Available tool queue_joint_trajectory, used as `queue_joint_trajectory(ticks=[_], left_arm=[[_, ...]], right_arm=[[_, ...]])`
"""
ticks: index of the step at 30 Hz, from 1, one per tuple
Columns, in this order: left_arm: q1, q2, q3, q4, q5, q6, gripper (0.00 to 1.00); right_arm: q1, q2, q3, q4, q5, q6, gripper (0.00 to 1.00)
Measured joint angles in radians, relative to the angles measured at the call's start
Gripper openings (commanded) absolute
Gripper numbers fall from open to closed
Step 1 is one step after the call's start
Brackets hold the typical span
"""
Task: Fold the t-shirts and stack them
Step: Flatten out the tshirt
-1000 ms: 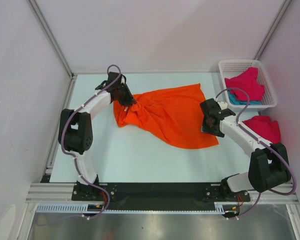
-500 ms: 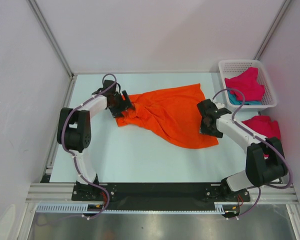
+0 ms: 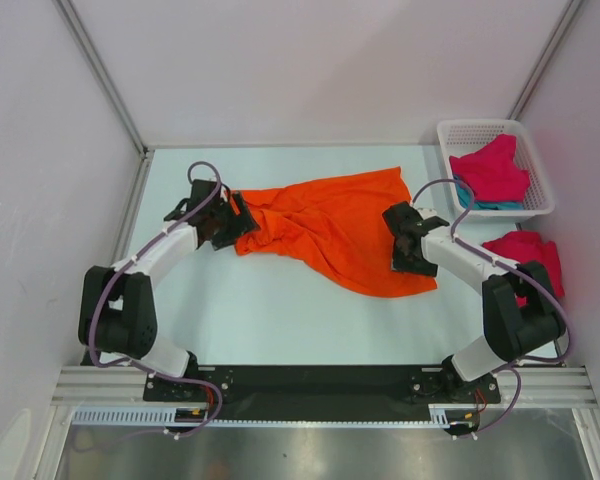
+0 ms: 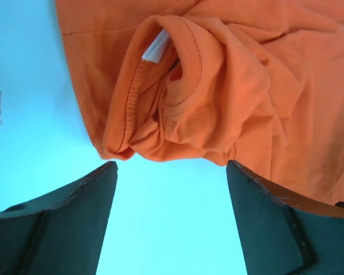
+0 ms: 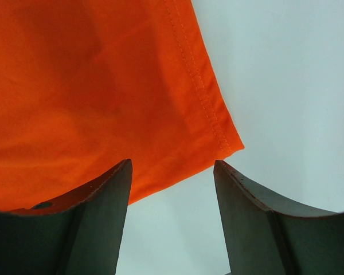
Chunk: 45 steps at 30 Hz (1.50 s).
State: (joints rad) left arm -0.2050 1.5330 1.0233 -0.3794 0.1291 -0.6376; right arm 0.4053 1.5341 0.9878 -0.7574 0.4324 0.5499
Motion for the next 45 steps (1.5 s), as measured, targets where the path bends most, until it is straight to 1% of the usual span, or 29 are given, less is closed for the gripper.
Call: queue_joint_trajectory(ticks=[6,12,19,24,27,30,31,32,34,39,41,45], left_arm=[[-0.023,-0.017,-0.086,0.047,-0.007,-0.011,0.82],[-0.07,-0.01,-0.168,0.098,-0.006,-0.04,0.81],[-0.081,0.069,-0.174,0.175,-0.007,-0.053,0.81],[-0.081,0.132,-0.127,0.202,-0.022,-0.06,0.77],[-0.081,0.175,-0.084,0.217,-0.025,-0.061,0.72],[-0.081,0.217,-0.04,0.224,-0.024,-0.06,0.58],[-0.081,0.229,-0.028,0.225,-0.023,-0.061,0.45],[-0.081,0.237,-0.022,0.225,-0.021,-0.061,0.37],[-0.081,0.246,-0.018,0.224,-0.018,-0.064,0.23],[-0.081,0.235,-0.018,0.212,-0.01,-0.063,0.22],[-0.081,0.209,-0.018,0.196,-0.01,-0.062,0.24],[-0.081,0.123,-0.022,0.163,-0.011,-0.06,0.24]], right_arm=[[0.01,0.01,0.0,0.012,0.0,0.0,0.64],[0.012,0.013,-0.003,0.016,0.006,0.0,0.64],[0.013,0.016,-0.005,0.015,0.012,0.0,0.64],[0.013,0.024,-0.005,0.013,0.022,0.0,0.64],[0.013,0.031,-0.004,0.006,0.027,0.0,0.64],[0.013,0.033,-0.004,0.003,0.035,0.0,0.64],[0.013,0.035,-0.004,0.002,0.039,0.0,0.64],[0.013,0.037,-0.004,0.001,0.042,0.0,0.64],[0.013,0.042,-0.004,0.0,0.049,0.0,0.64],[0.011,0.072,-0.004,0.003,0.052,0.0,0.63],[0.012,0.091,-0.004,0.009,0.052,0.0,0.63],[0.015,0.106,-0.004,0.016,0.051,0.0,0.63]])
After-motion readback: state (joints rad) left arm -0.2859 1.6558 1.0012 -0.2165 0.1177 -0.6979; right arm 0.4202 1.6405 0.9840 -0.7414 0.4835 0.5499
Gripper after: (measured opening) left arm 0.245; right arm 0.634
